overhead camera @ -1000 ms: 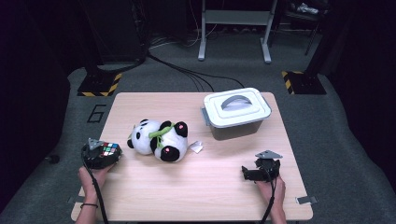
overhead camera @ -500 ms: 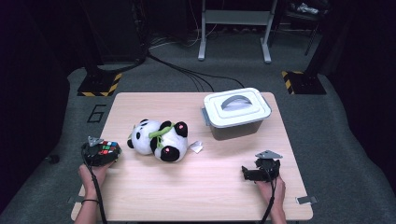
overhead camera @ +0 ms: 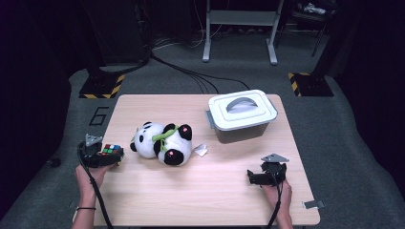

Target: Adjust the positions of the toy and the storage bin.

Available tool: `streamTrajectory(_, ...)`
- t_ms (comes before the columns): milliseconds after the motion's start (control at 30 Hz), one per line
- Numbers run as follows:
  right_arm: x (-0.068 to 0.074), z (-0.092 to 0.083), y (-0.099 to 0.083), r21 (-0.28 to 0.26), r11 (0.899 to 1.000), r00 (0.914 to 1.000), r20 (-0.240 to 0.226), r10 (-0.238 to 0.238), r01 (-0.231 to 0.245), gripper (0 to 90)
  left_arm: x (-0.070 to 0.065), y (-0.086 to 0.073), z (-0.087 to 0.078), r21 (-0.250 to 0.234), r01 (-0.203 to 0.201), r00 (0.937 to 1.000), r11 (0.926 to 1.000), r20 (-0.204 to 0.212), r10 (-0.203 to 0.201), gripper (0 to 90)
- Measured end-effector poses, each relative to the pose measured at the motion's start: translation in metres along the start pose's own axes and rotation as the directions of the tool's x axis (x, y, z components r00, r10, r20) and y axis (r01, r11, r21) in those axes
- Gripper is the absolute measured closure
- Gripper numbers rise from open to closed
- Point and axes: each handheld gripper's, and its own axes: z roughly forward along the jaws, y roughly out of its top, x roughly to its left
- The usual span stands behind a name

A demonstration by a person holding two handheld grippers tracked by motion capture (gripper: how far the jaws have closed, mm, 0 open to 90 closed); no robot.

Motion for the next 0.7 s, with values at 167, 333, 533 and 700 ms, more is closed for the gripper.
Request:
streamTrajectory(167, 0.000, 0.000, 0.000, -0.002, 1.000, 1.0000, -0.001, 0.002, -0.002, 1.4, -0.022, 0.026, -0.010, -0.012, -0.050, 0.9963, 0.9987, 0.069, 0.051, 0.3)
streamTrajectory(333, 0.000, 0.000, 0.000, -0.001, 1.000, 1.0000, -0.001, 0.003, -0.003, 1.4, -0.051, 0.053, -0.015, -0.057, -0.096, 0.9823, 0.9937, 0.156, 0.104, 0.0)
streamTrajectory(533, 0.000, 0.000, 0.000, -0.002, 1.000, 1.0000, -0.002, 0.002, -0.002, 1.5, -0.089, 0.074, 0.006, -0.040, -0.175, 0.9550, 0.9838, 0.236, 0.179, 0.0)
streamTrajectory(700, 0.000, 0.000, 0.000, 0.000, 1.000, 1.0000, -0.003, -0.005, 0.005, 1.5, -0.114, 0.079, 0.029, 0.001, -0.238, 0.9352, 0.9713, 0.270, 0.229, 0.0)
